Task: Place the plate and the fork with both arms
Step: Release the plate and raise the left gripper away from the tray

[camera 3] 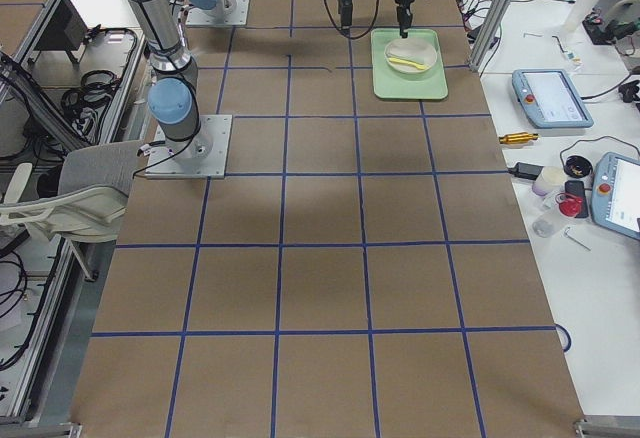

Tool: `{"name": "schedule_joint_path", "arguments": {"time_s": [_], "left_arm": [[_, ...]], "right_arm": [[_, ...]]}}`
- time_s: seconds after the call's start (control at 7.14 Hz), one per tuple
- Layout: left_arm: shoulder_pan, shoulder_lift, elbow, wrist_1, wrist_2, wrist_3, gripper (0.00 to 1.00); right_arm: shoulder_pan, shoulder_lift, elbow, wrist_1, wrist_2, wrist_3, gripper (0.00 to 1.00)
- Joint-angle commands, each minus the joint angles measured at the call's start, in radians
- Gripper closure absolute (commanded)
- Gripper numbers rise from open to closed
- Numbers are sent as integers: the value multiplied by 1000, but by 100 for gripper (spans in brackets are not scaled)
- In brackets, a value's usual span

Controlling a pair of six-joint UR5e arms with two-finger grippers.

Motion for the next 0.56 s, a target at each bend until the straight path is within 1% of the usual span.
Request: {"name": "schedule_joint_path", "arguments": {"time_s": [0.0,0.14,0.28,0.42], "left_arm": [[1,190,-91,-90,122,33,0],[0,290,-104,-209,173,33,0],[-3,384,-104,-332,201,29,0],[-18,466,-108,-456,205,18,0]], "right_arm": [[0,0,1,0,0,0,0],[0,0,1,0,0,0,0],[0,0,1,0,0,0,0],[0,0,1,0,0,0,0]]}}
